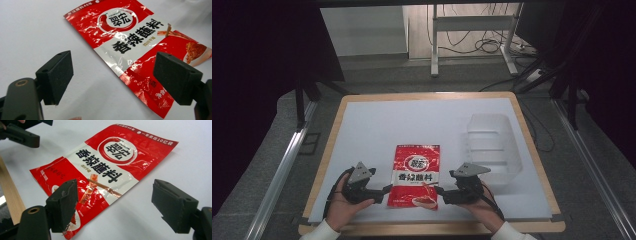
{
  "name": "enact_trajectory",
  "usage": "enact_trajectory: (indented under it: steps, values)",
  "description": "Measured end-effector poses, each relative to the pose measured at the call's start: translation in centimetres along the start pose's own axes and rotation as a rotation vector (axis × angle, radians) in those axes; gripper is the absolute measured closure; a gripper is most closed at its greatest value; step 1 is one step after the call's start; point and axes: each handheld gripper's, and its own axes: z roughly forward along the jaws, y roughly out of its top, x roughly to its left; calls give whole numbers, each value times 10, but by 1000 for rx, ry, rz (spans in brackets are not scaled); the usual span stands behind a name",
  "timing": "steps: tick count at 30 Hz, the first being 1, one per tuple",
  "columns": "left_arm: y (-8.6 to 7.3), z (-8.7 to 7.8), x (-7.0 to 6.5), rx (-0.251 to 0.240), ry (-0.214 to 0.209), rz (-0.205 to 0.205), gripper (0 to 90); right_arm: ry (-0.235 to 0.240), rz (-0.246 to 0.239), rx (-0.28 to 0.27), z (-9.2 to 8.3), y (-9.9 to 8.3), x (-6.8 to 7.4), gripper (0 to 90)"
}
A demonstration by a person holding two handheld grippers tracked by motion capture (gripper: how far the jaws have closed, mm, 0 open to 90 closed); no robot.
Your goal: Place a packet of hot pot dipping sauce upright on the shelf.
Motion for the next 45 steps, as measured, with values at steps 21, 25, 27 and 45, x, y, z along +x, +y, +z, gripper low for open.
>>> enact_trajectory:
  steps: [21, 25, 27, 45]
  values:
    - [-18, -9, 2, 14, 21, 3, 152, 36, -159, 75, 4, 63, 10, 218]
    - [-14, -4, 0, 18, 4, 6, 150, 51, -154, 150, 31, 90, 0, 201]
    - [-13, -1, -1, 19, -3, 21, 149, 37, -170, 190, 42, 101, -4, 199]
    - [-16, -3, 1, 25, 1, 22, 141, -33, -25, 466, 114, 139, -88, 205]
